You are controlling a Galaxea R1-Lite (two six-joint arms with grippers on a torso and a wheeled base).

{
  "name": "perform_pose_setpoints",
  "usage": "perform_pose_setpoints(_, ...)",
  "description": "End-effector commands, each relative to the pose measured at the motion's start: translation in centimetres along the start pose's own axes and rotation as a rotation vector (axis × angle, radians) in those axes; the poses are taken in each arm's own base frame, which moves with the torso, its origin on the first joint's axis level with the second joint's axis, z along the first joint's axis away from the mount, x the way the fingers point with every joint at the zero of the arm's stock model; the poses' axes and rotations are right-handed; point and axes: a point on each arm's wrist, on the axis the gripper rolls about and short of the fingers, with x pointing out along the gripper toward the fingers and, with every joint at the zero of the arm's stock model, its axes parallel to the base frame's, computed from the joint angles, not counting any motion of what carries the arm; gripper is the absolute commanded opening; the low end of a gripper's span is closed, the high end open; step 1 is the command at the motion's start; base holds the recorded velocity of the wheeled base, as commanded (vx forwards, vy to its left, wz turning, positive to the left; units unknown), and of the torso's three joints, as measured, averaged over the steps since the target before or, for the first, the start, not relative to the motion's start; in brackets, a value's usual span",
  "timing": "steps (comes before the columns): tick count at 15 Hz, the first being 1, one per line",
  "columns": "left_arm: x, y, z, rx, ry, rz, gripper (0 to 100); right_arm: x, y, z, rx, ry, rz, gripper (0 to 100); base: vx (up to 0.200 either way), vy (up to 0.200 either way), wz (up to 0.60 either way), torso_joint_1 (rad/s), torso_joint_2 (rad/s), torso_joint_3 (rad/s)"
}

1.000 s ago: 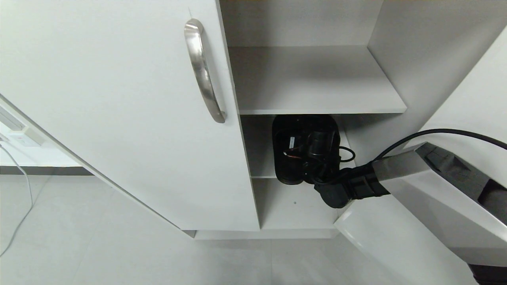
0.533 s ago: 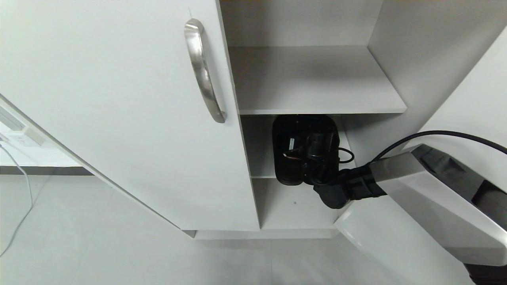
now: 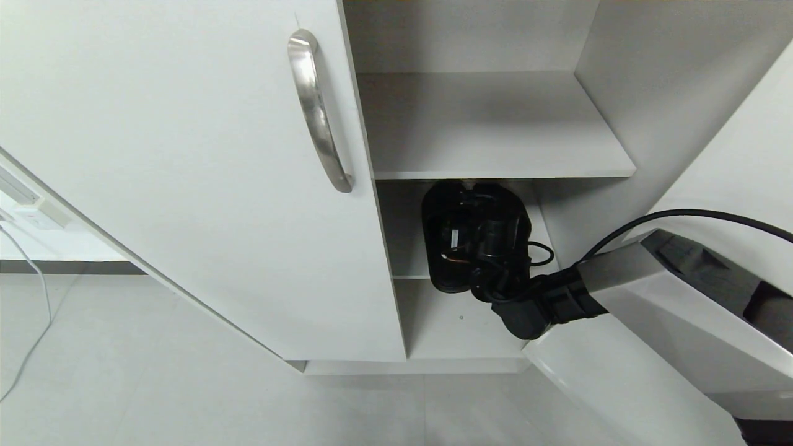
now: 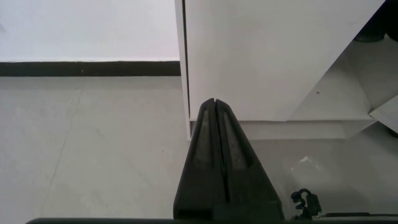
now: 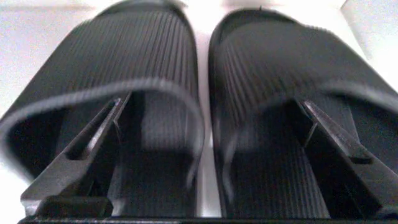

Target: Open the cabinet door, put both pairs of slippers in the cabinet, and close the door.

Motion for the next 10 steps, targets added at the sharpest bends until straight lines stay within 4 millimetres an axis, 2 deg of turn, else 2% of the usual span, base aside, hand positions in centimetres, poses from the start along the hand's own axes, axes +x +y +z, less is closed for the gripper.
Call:
perform_pose_setpoints(1,0.0,0.0,0.0,0.0,0.002,0.0,0,-1.5,0.2,1.2,0.01,-0.009,0.023,100,0.0,0.0,0.0,0.0,0.0,0.0)
perform_pose_setpoints(3,0.0,0.0,0.0,0.0,0.002,0.0,0,-2.9,0.2,2.0,0.023,-0.024,0.037,100,0.0,0.0,0.0,0.0,0.0,0.0)
perform_pose_setpoints(5,0.0,0.0,0.0,0.002,0.002,0.0,0,-5.1,-0.1,2.2,0.017,-0.011,0.049,100,0.0,0.0,0.0,0.0,0.0,0.0)
perform_pose_setpoints(10,0.0,0.0,0.0,0.002,0.002,0.0,0,-11.4,-2.2,0.1,-0.002,0.016,0.121,100,0.0,0.0,0.0,0.0,0.0,0.0)
